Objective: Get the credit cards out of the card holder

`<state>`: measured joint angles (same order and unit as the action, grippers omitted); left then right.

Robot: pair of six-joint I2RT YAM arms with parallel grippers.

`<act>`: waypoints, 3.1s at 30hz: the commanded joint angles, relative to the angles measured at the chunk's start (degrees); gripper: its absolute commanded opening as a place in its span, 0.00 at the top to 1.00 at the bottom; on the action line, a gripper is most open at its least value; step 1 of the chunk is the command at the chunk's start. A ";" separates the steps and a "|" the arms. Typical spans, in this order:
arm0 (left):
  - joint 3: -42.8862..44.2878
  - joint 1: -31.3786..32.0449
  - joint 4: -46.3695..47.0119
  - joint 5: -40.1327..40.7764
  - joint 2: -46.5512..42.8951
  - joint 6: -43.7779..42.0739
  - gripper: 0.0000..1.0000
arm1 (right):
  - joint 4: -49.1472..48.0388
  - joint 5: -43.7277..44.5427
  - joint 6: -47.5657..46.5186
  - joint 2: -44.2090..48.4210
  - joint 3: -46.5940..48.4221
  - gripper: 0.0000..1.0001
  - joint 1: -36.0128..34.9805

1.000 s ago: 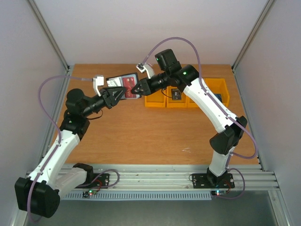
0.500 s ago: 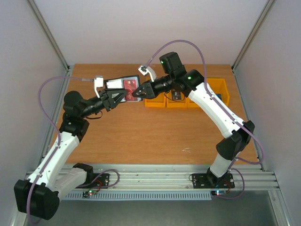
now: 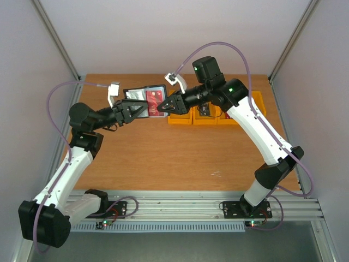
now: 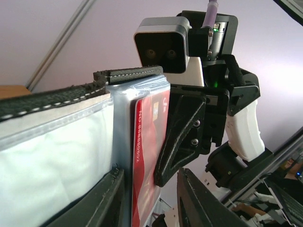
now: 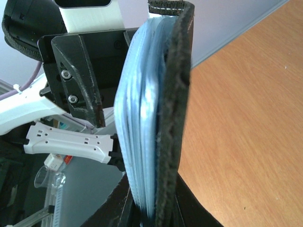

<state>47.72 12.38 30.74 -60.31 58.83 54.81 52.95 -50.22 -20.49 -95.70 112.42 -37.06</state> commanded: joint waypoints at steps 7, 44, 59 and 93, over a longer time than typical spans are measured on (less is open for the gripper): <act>5.83 8.10 -11.93 -19.20 -0.60 -8.58 0.64 | -6.67 2.81 -2.97 -3.21 3.00 0.99 -5.61; -4.19 7.54 -23.20 18.30 -12.82 -28.47 1.00 | -19.72 -11.98 -0.99 -2.64 -7.93 0.93 -2.99; -9.93 0.81 -13.42 11.36 -9.79 -21.20 1.00 | -27.18 -15.17 6.50 -0.89 -17.67 0.82 0.05; -12.33 -3.01 -16.50 7.89 -12.30 -22.64 1.00 | -21.26 -17.34 4.26 3.13 -20.68 0.89 3.65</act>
<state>35.64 10.46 15.44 -52.90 47.81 34.89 29.06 -64.73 -14.20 -95.79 91.02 -34.37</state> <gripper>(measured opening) 0.007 0.135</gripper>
